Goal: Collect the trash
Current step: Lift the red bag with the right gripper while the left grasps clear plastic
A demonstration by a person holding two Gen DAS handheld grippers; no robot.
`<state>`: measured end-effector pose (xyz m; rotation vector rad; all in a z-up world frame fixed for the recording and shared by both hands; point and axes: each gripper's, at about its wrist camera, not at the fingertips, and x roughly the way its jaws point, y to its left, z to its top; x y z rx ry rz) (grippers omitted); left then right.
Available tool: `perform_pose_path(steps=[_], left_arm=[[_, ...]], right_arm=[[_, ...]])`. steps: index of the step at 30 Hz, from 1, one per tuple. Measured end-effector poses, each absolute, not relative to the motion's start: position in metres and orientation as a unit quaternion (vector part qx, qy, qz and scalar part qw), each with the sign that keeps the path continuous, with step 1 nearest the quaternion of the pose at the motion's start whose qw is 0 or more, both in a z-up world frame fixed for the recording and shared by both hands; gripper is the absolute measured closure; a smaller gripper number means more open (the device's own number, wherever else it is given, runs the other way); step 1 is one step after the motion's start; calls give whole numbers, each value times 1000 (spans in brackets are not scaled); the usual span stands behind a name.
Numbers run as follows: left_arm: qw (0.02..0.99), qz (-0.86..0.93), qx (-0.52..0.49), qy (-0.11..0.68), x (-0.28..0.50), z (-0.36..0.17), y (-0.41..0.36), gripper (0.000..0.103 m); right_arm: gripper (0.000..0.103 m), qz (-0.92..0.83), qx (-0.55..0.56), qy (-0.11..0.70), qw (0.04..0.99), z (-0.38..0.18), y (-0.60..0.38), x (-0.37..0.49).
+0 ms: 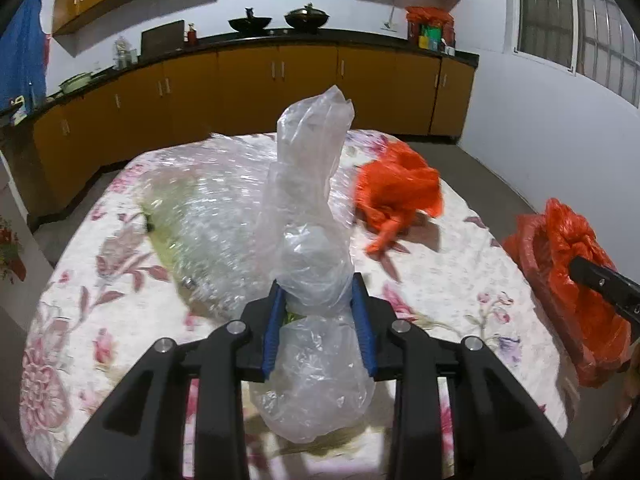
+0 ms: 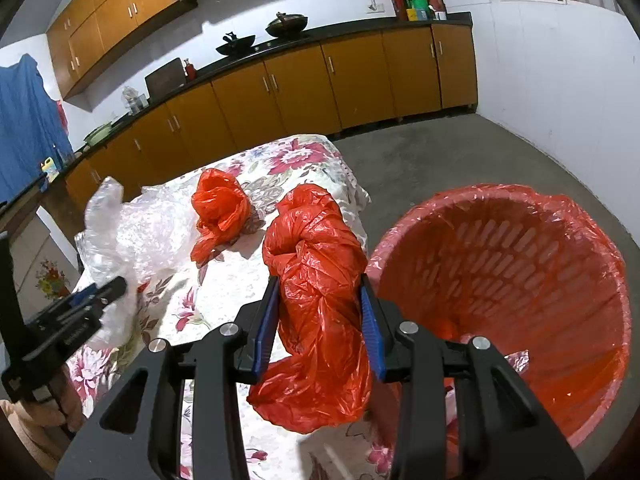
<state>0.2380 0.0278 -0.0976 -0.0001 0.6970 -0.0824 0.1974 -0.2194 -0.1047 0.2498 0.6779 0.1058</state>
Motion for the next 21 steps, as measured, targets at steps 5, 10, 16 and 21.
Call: perform_pose_path(steps=[5,10,16,21], left_arm=[[940,-26,-7,341,232,-93,55,68],[939,-14,-11,343,229,-94,71,68],[931,-3,-37,364,232,-109,89,68],[927,8,-50,372,234,-116,101,68]], right_arm=[[64,61,122,333,933,-107,-214,198],[64,68,122,335,932,-108,-209,197],[64,75,121,337,931,-107,-203,195],[64,76,121,339,930,-107,-202,194]])
